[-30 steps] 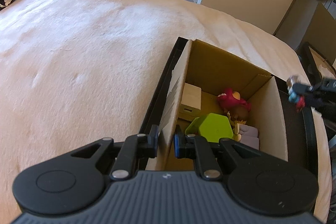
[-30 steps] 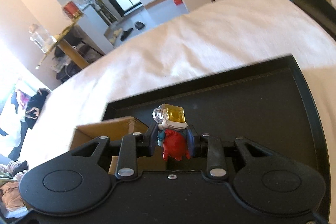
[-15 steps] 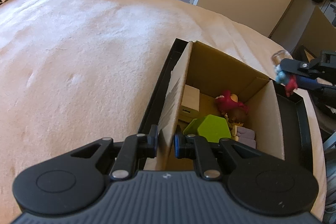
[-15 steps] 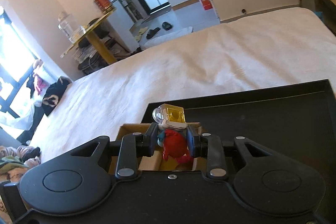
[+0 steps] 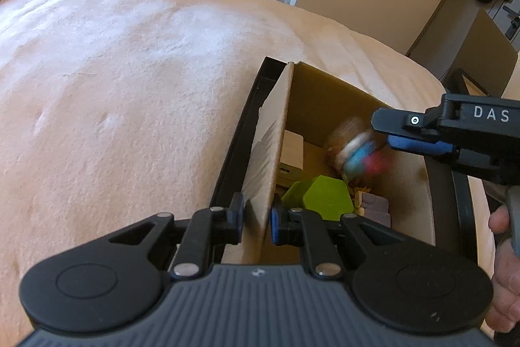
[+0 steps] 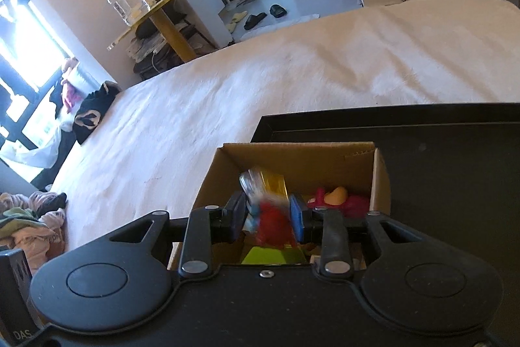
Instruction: Organize rigid objects
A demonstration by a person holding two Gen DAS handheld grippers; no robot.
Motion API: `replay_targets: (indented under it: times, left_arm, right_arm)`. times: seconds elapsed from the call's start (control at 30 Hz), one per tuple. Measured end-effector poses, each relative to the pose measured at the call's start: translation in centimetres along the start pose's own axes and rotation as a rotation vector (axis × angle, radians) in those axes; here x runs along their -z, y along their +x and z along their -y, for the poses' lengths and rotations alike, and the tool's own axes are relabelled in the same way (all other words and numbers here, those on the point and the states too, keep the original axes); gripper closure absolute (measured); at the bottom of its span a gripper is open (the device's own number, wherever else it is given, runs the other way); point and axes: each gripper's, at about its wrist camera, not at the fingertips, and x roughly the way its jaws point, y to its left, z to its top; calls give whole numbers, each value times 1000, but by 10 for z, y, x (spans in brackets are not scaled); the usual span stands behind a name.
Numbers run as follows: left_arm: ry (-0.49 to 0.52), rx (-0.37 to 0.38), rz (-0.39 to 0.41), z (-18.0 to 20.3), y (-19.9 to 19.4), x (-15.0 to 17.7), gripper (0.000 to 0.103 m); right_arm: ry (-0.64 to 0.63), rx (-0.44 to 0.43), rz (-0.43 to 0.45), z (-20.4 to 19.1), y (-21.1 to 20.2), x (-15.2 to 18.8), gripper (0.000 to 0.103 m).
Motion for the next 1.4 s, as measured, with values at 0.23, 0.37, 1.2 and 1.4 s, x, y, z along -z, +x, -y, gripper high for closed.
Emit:
replay_targets:
  times: [0.23, 0.37, 1.2, 1.4]
  left_arm:
    - [9, 12, -4, -3, -2, -2, 87]
    - [18, 17, -36, -3, -3, -6, 82]
    - [297, 69, 29, 32, -104, -14, 21]
    - [343, 89, 44, 43, -132, -6, 13]
  right_arm:
    - [33, 9, 23, 8, -13, 6, 69]
    - [44, 15, 31, 9, -23, 8, 69]
    - [-3, 88, 130, 20, -141, 42, 20]
    - [-7, 106, 151, 20, -167, 53, 2]
